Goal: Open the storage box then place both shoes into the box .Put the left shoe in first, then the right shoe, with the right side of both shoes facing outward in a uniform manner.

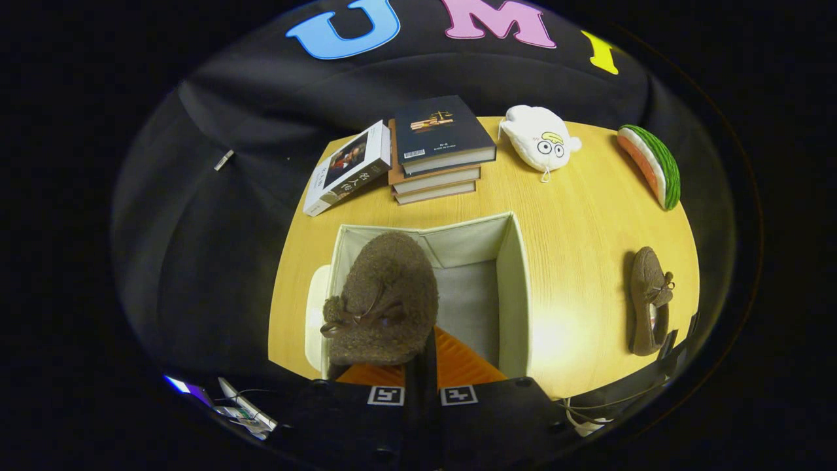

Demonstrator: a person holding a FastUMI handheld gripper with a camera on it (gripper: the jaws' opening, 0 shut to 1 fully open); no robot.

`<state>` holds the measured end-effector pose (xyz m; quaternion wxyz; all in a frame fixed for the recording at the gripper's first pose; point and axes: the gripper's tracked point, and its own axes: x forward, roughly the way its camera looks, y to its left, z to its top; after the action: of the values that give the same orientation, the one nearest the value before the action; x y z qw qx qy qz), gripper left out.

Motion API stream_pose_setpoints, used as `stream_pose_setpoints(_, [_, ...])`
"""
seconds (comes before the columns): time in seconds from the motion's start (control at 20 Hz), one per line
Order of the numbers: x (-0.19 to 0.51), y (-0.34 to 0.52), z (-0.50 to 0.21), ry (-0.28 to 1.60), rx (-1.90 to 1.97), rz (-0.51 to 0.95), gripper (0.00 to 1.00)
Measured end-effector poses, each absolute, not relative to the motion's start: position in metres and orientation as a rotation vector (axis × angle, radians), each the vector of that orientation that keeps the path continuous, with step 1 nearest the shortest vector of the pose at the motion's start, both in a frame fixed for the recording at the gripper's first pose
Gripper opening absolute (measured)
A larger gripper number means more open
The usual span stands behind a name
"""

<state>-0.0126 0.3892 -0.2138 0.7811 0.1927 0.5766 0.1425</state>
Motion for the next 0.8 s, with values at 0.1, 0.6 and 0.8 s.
stream_pose_setpoints(0.1, [-0.011,0.397,-0.221,1.263,0.424,0.291,0.06])
stream_pose_setpoints(0.6, [-0.014,0.421,-0.236,1.29,0.422,0.306,0.07])
stream_pose_setpoints(0.8, [-0.018,0.433,-0.232,1.3,0.468,0.36,0.17])
